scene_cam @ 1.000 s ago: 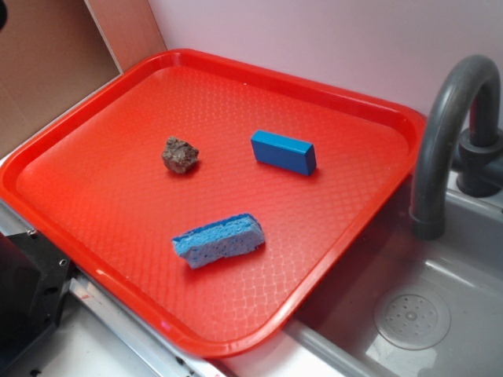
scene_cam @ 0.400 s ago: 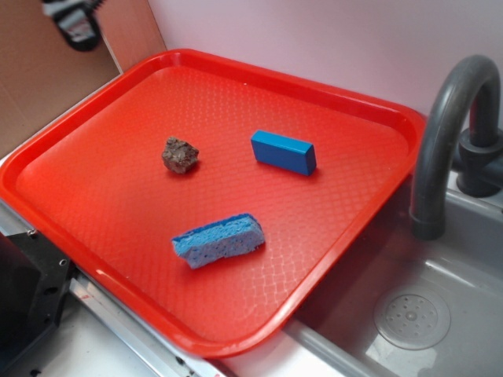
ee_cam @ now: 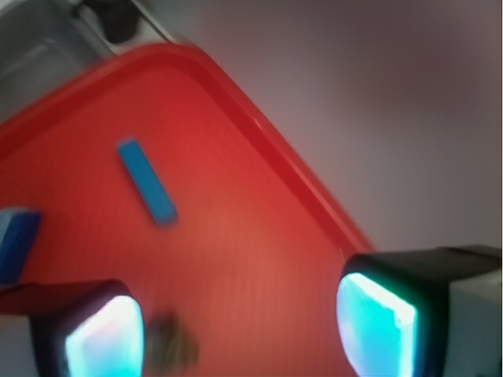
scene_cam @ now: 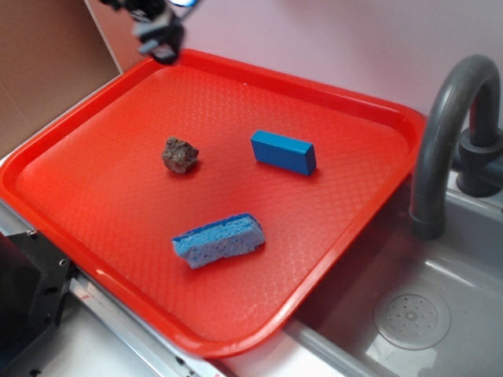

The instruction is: Grab the blue block.

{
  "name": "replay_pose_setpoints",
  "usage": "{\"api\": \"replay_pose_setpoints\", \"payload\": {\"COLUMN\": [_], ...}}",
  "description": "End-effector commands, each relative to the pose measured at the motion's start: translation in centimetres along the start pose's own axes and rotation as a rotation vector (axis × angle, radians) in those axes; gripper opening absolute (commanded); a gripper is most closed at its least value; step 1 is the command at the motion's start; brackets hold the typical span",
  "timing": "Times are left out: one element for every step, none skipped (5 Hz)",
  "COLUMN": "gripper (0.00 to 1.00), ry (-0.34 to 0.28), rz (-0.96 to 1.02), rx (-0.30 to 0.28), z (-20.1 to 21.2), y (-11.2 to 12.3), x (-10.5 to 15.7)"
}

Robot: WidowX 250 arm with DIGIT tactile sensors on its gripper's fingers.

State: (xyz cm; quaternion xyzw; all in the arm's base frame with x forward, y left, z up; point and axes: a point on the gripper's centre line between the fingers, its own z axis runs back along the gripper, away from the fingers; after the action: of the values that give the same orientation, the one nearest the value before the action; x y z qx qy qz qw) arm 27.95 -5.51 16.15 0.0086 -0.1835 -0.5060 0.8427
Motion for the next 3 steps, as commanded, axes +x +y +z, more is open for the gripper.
{"api": "replay_pose_setpoints", "payload": {"gripper": [1.0,1.0,1.0], "ry": [-0.145,-0.109,-0.09], "rz": [-0.461,-0.483,-0.454], "rx": [-0.205,-0.261,-0.277], "z": [-1.1,-3.3,-5.4], "y": [-4.8,-4.7,-4.6], "x": [5.3,5.3,4.8]}}
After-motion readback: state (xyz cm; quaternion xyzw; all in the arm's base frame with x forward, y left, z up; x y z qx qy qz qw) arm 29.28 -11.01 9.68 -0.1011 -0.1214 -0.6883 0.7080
